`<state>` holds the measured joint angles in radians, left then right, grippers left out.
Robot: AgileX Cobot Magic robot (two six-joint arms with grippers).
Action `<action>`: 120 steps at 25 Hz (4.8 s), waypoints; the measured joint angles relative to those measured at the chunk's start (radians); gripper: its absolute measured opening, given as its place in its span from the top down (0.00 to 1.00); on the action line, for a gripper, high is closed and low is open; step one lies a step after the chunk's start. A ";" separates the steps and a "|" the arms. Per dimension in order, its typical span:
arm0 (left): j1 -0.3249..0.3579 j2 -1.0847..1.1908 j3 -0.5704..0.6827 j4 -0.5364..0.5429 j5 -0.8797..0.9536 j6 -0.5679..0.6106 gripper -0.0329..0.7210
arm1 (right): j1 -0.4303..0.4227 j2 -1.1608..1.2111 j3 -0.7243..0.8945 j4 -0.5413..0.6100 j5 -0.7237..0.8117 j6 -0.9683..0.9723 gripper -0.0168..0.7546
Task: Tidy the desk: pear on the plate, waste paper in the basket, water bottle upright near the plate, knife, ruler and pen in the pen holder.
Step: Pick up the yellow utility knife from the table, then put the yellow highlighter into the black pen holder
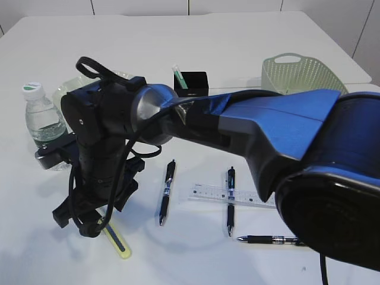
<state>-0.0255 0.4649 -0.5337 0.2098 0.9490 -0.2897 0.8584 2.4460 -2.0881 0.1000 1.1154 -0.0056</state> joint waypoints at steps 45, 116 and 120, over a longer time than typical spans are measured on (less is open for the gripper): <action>0.000 0.000 0.000 0.000 0.002 0.000 0.64 | 0.000 0.036 -0.016 0.000 0.007 0.000 0.36; 0.000 0.000 0.000 0.029 0.004 0.000 0.64 | -0.204 -0.266 -0.438 -0.172 -0.002 0.006 0.78; 0.000 0.000 0.000 0.029 0.002 0.000 0.64 | -0.263 -0.273 -0.438 -0.202 -0.055 0.006 0.78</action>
<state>-0.0255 0.4649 -0.5337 0.2386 0.9514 -0.2897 0.5954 2.1728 -2.5263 -0.1021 1.0599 0.0000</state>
